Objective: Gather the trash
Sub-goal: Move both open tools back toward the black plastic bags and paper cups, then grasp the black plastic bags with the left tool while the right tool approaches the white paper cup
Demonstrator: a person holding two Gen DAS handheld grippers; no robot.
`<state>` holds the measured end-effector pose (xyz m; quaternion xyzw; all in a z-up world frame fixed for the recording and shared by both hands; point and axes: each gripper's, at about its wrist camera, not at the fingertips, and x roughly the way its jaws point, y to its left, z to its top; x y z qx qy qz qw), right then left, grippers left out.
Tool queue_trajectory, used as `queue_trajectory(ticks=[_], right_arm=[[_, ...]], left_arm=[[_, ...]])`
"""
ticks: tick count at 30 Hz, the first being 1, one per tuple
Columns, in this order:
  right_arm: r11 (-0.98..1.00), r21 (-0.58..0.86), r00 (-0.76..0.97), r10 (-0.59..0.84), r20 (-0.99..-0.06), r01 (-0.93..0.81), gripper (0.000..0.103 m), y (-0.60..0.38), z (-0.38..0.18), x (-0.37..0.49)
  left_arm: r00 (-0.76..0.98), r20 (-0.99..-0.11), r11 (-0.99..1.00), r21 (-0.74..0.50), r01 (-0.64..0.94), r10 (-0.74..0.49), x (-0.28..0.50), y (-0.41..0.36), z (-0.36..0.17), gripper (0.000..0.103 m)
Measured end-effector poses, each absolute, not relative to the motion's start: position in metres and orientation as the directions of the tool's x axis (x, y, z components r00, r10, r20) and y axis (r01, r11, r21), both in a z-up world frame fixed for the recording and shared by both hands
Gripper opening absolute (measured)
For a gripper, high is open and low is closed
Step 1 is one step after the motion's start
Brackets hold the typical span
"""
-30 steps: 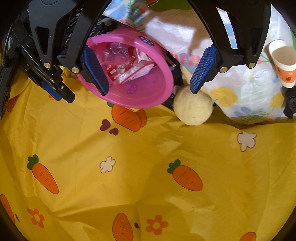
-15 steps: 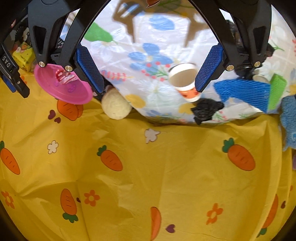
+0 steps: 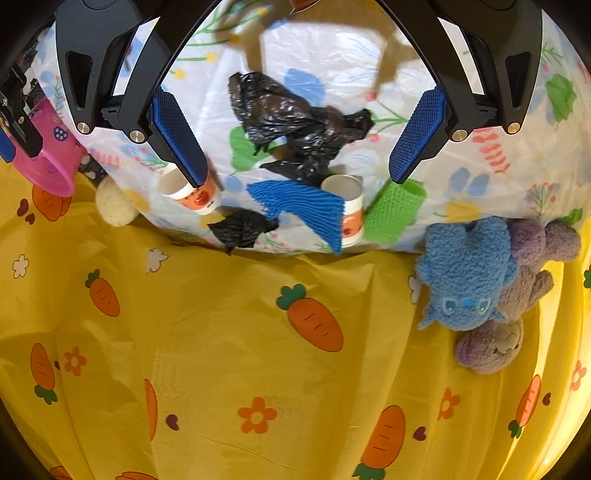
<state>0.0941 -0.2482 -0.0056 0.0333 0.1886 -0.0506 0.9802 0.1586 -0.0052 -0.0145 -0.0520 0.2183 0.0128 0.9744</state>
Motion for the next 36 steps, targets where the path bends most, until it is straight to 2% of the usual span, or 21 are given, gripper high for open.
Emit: queue_trajectory(ticks=[4,9,17,21,26,28,29,33,34,36], right_arm=[[0.996,0.037,0.915,-0.056,-0.399,0.077,0.088,-0.229,-0.012,0.108],[0.998,0.037,0.909,-0.029,-0.416,0.049,0.088,-0.215,-0.02,0.118],[0.998,0.04,0.9,-0.023,-0.436,0.045,0.088,-0.215,-0.025,0.128],[0.999,0.028,0.896,-0.013,-0.444,0.029,0.088,-0.213,-0.026,0.134],[1.0,0.022,0.887,0.009,-0.461,0.001,0.088,-0.206,-0.029,0.145],[1.0,0.024,0.882,0.02,-0.471,-0.009,0.088,-0.204,-0.031,0.15],[1.0,0.026,0.88,0.025,-0.474,-0.014,0.088,-0.203,-0.031,0.151],[0.999,0.03,0.873,0.034,-0.486,-0.022,0.085,-0.201,-0.035,0.155],[0.999,0.031,0.872,0.036,-0.487,-0.024,0.084,-0.201,-0.036,0.156],[0.999,0.034,0.871,0.038,-0.49,-0.025,0.084,-0.201,-0.037,0.157]], left_arm=[[0.89,-0.455,0.988,-0.123,-0.091,0.026,0.161,0.019,-0.023,0.097],[0.859,-0.511,0.986,-0.155,-0.062,-0.027,0.176,0.022,-0.035,0.097],[0.775,-0.629,0.996,-0.093,0.002,-0.06,0.209,-0.013,-0.061,0.097],[0.725,-0.686,0.994,-0.108,-0.011,-0.066,0.225,-0.013,-0.076,0.089],[0.676,-0.732,0.991,-0.133,-0.019,-0.085,0.234,-0.009,-0.089,0.052],[0.666,-0.738,0.987,-0.158,-0.016,-0.107,0.235,-0.006,-0.092,0.044],[0.668,-0.736,0.988,-0.157,-0.015,-0.107,0.234,-0.006,-0.092,0.03],[0.67,-0.73,0.983,-0.184,0.001,-0.137,0.234,-0.004,-0.091,0.015],[0.668,-0.731,0.983,-0.185,0.001,-0.138,0.234,-0.004,-0.092,0.001],[0.664,-0.73,0.977,-0.211,0.004,-0.161,0.234,-0.001,-0.093,0.001]])
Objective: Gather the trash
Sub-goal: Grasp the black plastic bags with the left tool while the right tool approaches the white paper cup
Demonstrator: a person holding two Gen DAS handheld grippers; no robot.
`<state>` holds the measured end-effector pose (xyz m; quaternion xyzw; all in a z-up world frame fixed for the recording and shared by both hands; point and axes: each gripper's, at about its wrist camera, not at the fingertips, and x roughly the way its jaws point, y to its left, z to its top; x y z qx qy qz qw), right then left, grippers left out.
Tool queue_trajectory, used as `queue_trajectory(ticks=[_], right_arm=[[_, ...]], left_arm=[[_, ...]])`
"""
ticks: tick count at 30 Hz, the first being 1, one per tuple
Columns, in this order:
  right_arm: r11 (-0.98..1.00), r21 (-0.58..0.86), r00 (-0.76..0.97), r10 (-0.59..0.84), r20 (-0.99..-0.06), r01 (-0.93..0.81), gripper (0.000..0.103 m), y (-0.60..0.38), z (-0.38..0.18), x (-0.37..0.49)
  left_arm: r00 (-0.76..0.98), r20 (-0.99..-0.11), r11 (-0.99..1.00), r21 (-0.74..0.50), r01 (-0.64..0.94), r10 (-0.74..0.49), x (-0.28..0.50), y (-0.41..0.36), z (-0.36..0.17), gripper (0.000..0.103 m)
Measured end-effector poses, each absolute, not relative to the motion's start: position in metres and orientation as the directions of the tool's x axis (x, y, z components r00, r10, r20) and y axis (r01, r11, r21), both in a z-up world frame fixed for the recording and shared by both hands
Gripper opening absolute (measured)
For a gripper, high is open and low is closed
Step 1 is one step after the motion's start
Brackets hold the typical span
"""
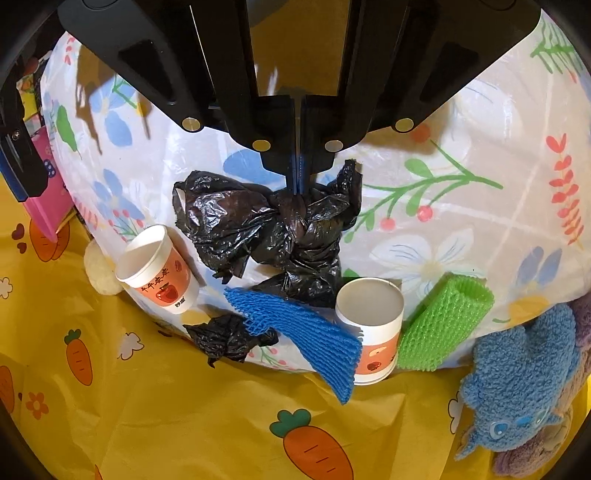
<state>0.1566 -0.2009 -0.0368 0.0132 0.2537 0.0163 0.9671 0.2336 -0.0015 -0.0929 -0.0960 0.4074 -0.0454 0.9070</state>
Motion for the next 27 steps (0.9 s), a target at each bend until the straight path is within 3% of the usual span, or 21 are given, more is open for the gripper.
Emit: queue_trajectory(ticks=[18,19,21,22,27], right_arm=[[0.999,0.045,0.867,0.048,-0.497,-0.029,0.083,-0.205,-0.04,0.158],[0.999,0.043,0.867,0.047,-0.496,-0.029,0.083,-0.205,-0.04,0.159],[0.999,0.045,0.866,0.049,-0.498,-0.03,0.083,-0.205,-0.04,0.159],[0.998,0.047,0.866,0.051,-0.498,-0.032,0.083,-0.205,-0.039,0.16],[0.999,0.038,0.865,0.05,-0.499,-0.036,0.083,-0.203,-0.037,0.162]], left_arm=[[0.764,-0.621,0.963,-0.27,0.002,-0.176,0.211,0.024,-0.056,0.0],[0.765,-0.621,0.962,-0.273,-0.006,-0.171,0.213,0.025,-0.054,0.004],[0.752,-0.641,0.965,-0.26,-0.026,-0.153,0.221,0.024,-0.056,0.041],[0.748,-0.647,0.965,-0.259,-0.034,-0.147,0.226,0.023,-0.058,0.072],[0.712,-0.695,0.973,-0.218,-0.076,-0.1,0.253,0.019,-0.076,0.074]])
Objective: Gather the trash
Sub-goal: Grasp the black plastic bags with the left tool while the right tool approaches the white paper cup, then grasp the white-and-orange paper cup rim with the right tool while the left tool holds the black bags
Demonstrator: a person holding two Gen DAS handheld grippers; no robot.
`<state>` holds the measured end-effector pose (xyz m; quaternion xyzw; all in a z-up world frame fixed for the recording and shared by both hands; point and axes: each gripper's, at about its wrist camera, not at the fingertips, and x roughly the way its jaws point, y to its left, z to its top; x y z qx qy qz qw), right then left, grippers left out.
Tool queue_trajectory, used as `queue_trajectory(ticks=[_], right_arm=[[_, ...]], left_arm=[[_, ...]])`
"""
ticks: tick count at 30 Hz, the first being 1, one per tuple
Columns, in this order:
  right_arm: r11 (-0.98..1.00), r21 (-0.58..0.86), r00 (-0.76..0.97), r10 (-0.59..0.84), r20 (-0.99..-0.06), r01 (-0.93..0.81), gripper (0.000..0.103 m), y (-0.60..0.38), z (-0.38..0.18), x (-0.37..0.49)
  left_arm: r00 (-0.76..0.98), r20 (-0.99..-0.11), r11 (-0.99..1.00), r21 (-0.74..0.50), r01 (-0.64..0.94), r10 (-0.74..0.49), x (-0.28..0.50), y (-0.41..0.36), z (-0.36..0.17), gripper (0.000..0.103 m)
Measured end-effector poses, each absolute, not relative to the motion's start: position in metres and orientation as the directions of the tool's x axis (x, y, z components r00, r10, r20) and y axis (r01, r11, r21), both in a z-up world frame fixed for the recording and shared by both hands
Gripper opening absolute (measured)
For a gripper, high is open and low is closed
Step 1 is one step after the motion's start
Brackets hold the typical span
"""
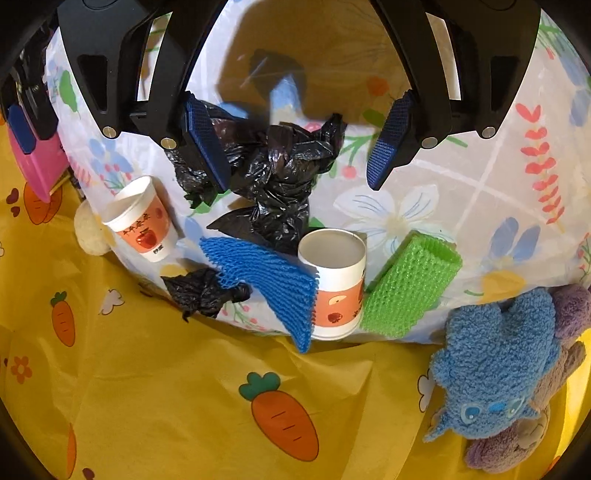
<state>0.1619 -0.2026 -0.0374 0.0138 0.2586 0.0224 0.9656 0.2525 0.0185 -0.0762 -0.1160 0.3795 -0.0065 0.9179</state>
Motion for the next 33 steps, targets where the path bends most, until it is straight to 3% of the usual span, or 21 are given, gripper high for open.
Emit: queue_trajectory(ticks=[3,5,7,11,15,17,21,25,30,33], right_arm=[[0.999,0.029,0.864,0.046,-0.502,-0.036,0.083,-0.202,-0.037,0.164],[0.999,0.022,0.863,0.043,-0.504,-0.036,0.083,-0.201,-0.036,0.166],[0.999,0.019,0.86,0.042,-0.508,-0.037,0.083,-0.2,-0.036,0.169],[0.999,0.028,0.848,0.051,-0.527,-0.042,0.083,-0.199,-0.038,0.178],[0.998,0.041,0.833,0.059,-0.55,-0.044,0.083,-0.198,-0.041,0.189],[0.998,0.048,0.823,0.059,-0.564,-0.038,0.077,-0.197,-0.043,0.196],[0.997,0.072,0.805,0.073,-0.589,-0.038,0.07,-0.191,-0.044,0.214],[0.994,0.101,0.773,0.098,-0.627,-0.044,0.063,-0.183,-0.053,0.237],[0.993,0.108,0.742,0.1,-0.663,-0.037,0.049,-0.174,-0.067,0.263],[0.993,0.113,0.727,0.098,-0.679,-0.028,0.033,-0.173,-0.075,0.273]], left_arm=[[0.685,-0.721,0.973,-0.217,-0.077,-0.106,0.266,0.017,-0.086,0.074],[0.679,-0.725,0.976,-0.207,-0.062,-0.11,0.269,0.015,-0.091,0.067],[0.67,-0.727,0.973,-0.228,-0.034,-0.147,0.27,0.013,-0.094,0.042],[0.677,-0.718,0.974,-0.227,-0.006,-0.163,0.269,0.009,-0.092,0.027],[0.718,-0.667,0.967,-0.252,0.032,-0.198,0.253,0.011,-0.072,0.024],[0.771,-0.598,0.955,-0.294,0.042,-0.218,0.242,0.019,-0.049,0.024],[0.872,-0.489,0.957,-0.269,-0.112,-0.036,0.225,0.047,-0.022,0.025],[0.893,-0.45,0.925,-0.334,-0.18,0.011,0.217,0.069,-0.017,0.025],[0.91,-0.4,0.891,-0.366,-0.268,0.109,0.205,0.089,-0.013,0.025],[0.905,-0.404,0.882,-0.367,-0.296,0.136,0.205,0.094,-0.013,0.025]])
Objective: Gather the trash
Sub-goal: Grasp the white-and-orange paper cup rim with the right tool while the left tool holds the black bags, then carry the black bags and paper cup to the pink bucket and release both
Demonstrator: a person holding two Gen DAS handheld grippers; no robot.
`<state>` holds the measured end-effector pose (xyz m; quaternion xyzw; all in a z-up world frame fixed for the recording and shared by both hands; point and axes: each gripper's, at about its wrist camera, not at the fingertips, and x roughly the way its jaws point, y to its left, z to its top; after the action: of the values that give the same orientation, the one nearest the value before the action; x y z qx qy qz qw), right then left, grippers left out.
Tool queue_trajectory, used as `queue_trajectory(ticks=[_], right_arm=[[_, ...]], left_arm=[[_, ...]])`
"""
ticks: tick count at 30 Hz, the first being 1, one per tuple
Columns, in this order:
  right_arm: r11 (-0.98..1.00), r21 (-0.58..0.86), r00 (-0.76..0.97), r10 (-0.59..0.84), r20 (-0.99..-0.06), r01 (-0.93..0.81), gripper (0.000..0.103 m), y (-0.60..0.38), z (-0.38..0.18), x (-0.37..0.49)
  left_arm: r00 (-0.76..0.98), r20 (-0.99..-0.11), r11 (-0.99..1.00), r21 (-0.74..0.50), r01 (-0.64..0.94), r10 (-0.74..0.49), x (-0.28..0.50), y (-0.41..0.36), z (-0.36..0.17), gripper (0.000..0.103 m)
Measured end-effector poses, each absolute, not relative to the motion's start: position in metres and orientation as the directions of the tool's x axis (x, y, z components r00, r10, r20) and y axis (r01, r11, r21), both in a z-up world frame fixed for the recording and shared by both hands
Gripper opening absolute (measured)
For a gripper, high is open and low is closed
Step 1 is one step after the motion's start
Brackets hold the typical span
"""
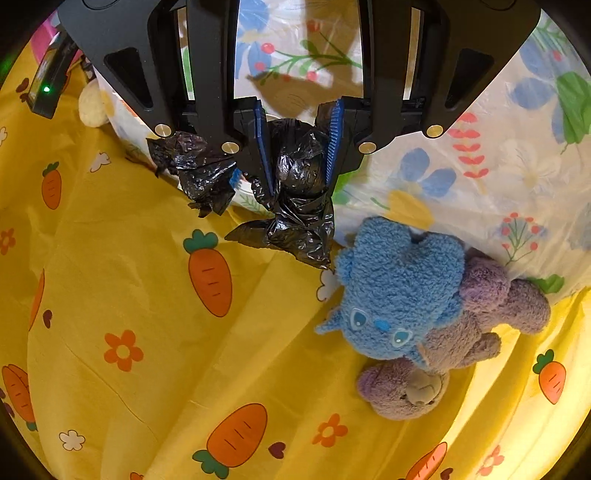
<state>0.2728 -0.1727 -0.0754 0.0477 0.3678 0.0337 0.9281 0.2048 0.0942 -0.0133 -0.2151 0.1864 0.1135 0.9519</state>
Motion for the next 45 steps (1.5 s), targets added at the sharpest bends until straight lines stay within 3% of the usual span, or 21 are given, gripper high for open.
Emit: queue_trajectory(ticks=[5,23,38,45], right_arm=[[0.993,0.109,0.726,0.107,-0.68,-0.045,0.004,-0.169,-0.081,0.276],[0.985,0.141,0.807,0.16,-0.569,-0.096,0.004,-0.197,-0.046,0.204],[0.991,0.089,0.851,0.128,-0.509,-0.096,0.004,-0.234,-0.016,0.118],[0.994,0.086,0.861,0.1,-0.498,-0.066,0.004,-0.254,-0.009,0.1]], left_arm=[[0.889,-0.439,0.876,-0.371,-0.308,0.127,0.21,0.097,-0.02,0.025],[0.902,-0.425,0.918,-0.322,-0.233,0.08,0.215,0.076,-0.026,0.025],[0.923,-0.381,0.978,-0.205,-0.035,-0.047,0.185,-0.001,-0.007,0.025],[0.908,-0.401,0.98,-0.194,0.042,-0.118,0.174,-0.044,-0.004,0.025]])
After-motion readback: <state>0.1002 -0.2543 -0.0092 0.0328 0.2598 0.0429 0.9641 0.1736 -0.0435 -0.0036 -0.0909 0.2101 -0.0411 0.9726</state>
